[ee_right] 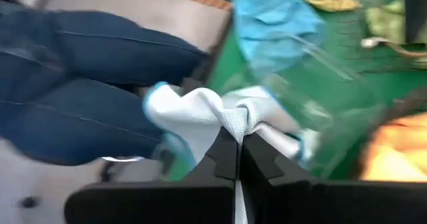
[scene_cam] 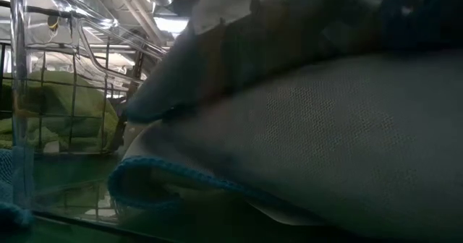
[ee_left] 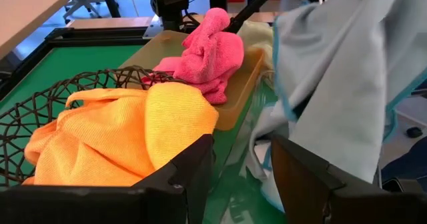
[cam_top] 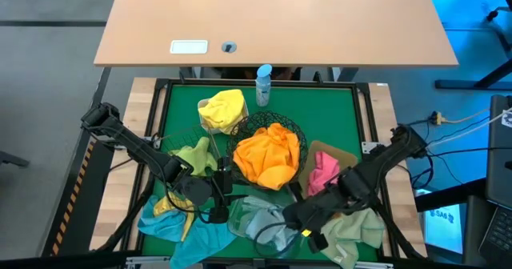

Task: Sort microfiber towel by color & place in baskets
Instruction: Put the light blue towel into the transparent bin

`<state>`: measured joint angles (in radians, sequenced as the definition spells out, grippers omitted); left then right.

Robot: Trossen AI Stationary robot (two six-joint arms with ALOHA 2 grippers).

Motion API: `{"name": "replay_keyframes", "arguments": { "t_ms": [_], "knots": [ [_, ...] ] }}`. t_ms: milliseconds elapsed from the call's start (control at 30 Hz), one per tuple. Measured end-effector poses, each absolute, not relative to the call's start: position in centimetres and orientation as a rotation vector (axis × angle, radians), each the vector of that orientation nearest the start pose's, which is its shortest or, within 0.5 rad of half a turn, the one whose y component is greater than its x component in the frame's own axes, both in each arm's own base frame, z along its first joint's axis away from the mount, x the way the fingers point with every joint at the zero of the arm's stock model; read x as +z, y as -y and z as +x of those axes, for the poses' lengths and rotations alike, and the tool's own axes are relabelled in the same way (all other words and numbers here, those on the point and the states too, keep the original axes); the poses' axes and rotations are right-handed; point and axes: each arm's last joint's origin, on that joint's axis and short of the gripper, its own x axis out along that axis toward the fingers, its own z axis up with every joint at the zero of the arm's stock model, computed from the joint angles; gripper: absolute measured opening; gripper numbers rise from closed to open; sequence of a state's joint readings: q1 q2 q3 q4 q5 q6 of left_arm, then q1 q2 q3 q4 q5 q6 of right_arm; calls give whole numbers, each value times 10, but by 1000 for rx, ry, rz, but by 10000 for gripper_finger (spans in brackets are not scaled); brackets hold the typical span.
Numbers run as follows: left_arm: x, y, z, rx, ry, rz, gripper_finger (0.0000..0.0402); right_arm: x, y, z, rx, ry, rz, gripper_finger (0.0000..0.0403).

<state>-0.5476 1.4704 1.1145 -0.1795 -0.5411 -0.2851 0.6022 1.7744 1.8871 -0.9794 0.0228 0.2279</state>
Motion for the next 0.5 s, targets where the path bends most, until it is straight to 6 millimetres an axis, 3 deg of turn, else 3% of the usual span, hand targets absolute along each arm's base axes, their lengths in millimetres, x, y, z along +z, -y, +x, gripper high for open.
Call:
{"name": "replay_keyframes", "arguments": {
  "t_ms": [167, 500],
  "knots": [
    [290, 156, 284, 59, -453, -3, 147, 361, -206, 320, 333, -921, -109, 1],
    [299, 160, 277, 2, -431, -27, 147, 318, -200, 355, 293, -1048, -101, 1]
  ]
}}
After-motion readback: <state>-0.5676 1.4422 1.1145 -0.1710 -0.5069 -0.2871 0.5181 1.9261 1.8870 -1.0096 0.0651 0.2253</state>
